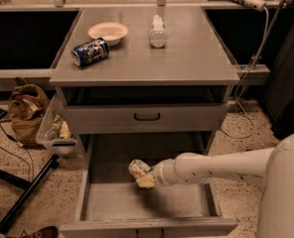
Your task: Place 7up can into middle drawer
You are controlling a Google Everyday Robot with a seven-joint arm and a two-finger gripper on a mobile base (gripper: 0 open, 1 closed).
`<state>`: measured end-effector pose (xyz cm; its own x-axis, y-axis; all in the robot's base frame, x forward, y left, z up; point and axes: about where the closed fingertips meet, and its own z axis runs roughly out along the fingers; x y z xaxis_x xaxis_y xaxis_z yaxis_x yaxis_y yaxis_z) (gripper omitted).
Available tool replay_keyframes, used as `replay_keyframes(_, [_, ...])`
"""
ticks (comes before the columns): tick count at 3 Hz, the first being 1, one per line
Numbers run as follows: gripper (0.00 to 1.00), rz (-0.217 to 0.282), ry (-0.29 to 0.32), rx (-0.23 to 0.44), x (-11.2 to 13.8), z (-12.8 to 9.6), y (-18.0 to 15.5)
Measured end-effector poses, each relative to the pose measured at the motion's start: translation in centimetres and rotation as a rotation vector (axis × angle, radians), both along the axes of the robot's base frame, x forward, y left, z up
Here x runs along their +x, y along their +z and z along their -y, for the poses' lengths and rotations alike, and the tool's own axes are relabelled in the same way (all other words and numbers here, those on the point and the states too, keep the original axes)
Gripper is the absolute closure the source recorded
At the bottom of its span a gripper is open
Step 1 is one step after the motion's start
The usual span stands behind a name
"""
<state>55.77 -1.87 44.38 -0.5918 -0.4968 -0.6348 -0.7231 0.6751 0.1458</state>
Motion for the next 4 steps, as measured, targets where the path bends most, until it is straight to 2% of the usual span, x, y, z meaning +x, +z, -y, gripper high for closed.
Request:
replay_keyframes(1, [1.0,-0.047,0.004,-0.017,-0.5,-0.5,-2.6])
replay_keyframes(2, [1.0,-0.076,-0.025,-0.067,-0.8,-0.5,-4.6])
replay_keyframes(3, [1.0,-0.089,-0.038,-0.107,-0.9,-0.7,-6.0])
replay_keyframes(4, [1.0,-0.087,-0.034,-0.112,-0.8,-0.9,-6.1])
